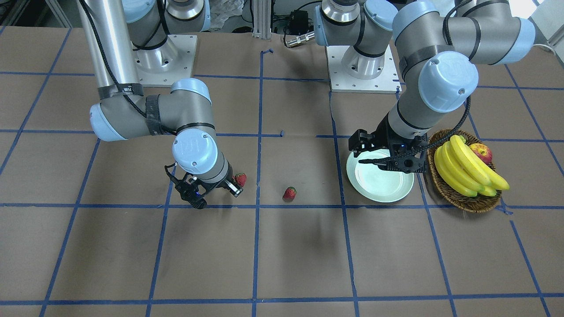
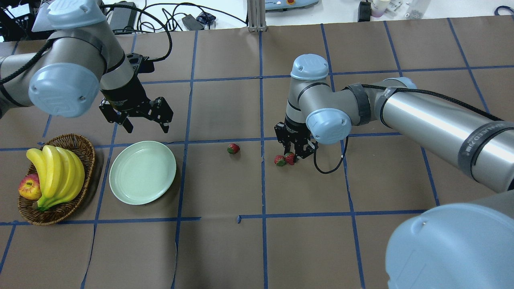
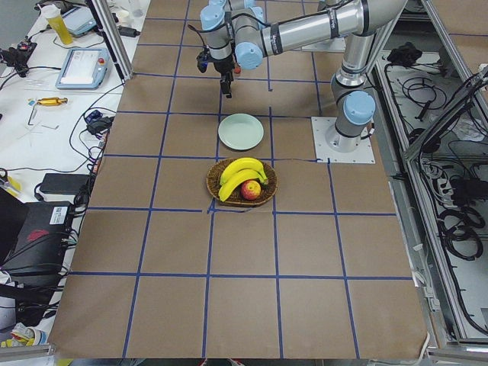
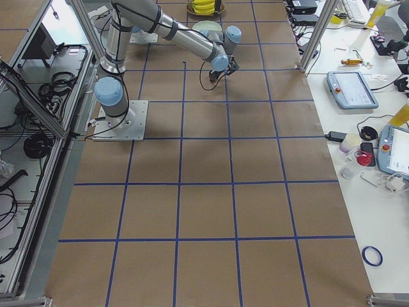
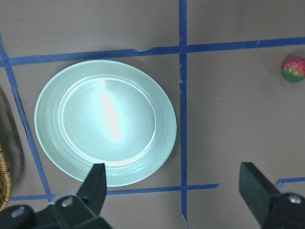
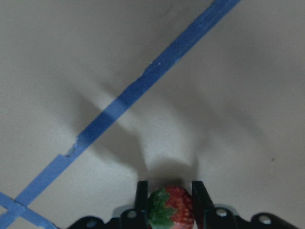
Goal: Collect all strawberries into plate
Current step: 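Lower the right gripper and grasp a second strawberry, then lift the strawberry and set it down closer to the plate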
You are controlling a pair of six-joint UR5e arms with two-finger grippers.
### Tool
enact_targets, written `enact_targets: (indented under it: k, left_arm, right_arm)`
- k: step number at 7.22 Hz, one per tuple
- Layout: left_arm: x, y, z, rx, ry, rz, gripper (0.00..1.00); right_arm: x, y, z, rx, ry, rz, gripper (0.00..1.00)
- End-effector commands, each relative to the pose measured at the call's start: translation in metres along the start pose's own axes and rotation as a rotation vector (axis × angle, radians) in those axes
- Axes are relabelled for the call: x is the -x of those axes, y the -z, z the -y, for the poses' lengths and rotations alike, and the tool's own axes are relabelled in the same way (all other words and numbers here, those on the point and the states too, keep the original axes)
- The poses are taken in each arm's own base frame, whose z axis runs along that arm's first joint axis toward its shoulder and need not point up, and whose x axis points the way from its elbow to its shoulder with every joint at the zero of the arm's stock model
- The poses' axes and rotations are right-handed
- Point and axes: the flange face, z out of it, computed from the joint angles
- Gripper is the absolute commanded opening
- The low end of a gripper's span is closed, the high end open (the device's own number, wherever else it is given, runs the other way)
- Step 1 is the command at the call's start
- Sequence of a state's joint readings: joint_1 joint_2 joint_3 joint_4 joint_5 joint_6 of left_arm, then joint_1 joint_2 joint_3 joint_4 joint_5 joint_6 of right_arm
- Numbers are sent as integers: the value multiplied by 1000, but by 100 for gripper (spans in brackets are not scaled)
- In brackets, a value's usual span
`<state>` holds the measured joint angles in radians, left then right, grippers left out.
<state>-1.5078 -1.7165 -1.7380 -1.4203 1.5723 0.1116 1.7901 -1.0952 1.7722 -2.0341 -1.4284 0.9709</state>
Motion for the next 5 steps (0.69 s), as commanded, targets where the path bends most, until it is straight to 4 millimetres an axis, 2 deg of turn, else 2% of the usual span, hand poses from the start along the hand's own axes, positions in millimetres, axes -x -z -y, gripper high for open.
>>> enact_targets:
  k: [1,2,4,5]
  left_arm:
    - [-1,1,-1,-1,0,0,100]
    - [-3,1,-1,-3,9,1,100]
    - [-7,1,-1,-3,12,-4,100]
    - [-7,1,-1,-5,12,-4,100]
  right_arm:
    - [0,14,5,-17,-4,18,0]
    - [2,43,8,-44,8,54,0]
    - [8,114,-2,-66,93,75,0]
    - [15,118,-15,-65,136,78,0]
